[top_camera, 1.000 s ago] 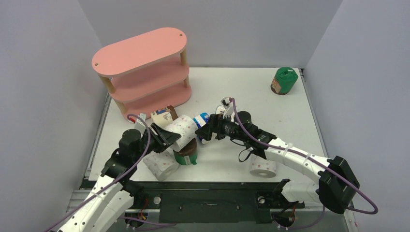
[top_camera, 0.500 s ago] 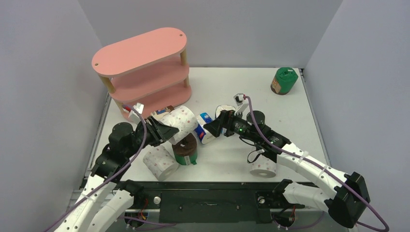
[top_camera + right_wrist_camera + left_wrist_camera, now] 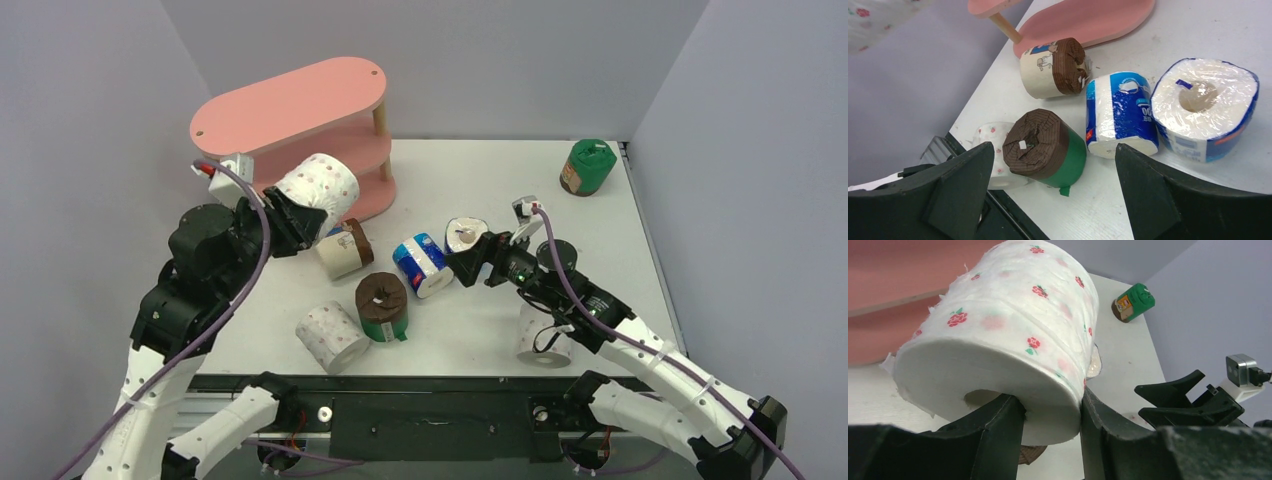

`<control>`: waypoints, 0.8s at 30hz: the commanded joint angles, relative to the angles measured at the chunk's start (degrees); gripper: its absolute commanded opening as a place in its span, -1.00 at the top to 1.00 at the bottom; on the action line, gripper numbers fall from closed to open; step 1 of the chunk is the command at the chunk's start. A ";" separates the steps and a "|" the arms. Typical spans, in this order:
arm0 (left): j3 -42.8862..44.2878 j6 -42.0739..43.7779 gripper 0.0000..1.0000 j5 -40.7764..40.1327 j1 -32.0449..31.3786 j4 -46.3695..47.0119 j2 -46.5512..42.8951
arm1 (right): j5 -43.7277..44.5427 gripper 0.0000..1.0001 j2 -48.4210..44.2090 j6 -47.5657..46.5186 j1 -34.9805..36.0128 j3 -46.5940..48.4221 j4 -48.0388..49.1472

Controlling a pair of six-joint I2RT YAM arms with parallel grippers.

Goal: Place and organize the paper towels onto the shelf
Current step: Adjust the paper towel at the center of the board.

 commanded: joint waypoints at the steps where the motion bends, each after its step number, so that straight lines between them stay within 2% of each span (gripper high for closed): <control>1: 6.62 6.57 0.41 -2.04 -0.17 -5.03 5.79 | 4.02 -0.73 -2.09 -2.45 -0.06 1.58 -2.61; 5: 9.05 8.18 0.44 6.94 -1.71 -5.75 10.02 | 7.37 -0.73 -4.66 -3.18 -0.10 0.23 -3.99; 7: 10.91 9.05 0.46 7.88 -6.04 -6.01 12.19 | 11.45 -0.73 -6.00 -3.22 -0.11 -0.11 -5.81; 12: 20.46 13.75 0.46 -6.98 -28.90 -11.17 23.24 | 22.67 -0.73 -9.61 -2.15 -0.37 -1.12 -10.90; 14: 23.42 15.23 0.46 -11.50 -35.10 -13.91 28.28 | 27.05 -0.73 -11.19 -0.94 -0.59 -1.34 -13.10; 20: 24.74 17.02 0.53 -18.31 -45.32 -17.24 40.18 | 38.70 -0.74 -16.92 3.92 -1.02 -2.07 -20.42; 24: 20.87 16.80 0.54 -19.31 -47.43 -16.72 44.30 | 43.36 -0.74 -19.75 5.99 -1.39 -2.43 -24.32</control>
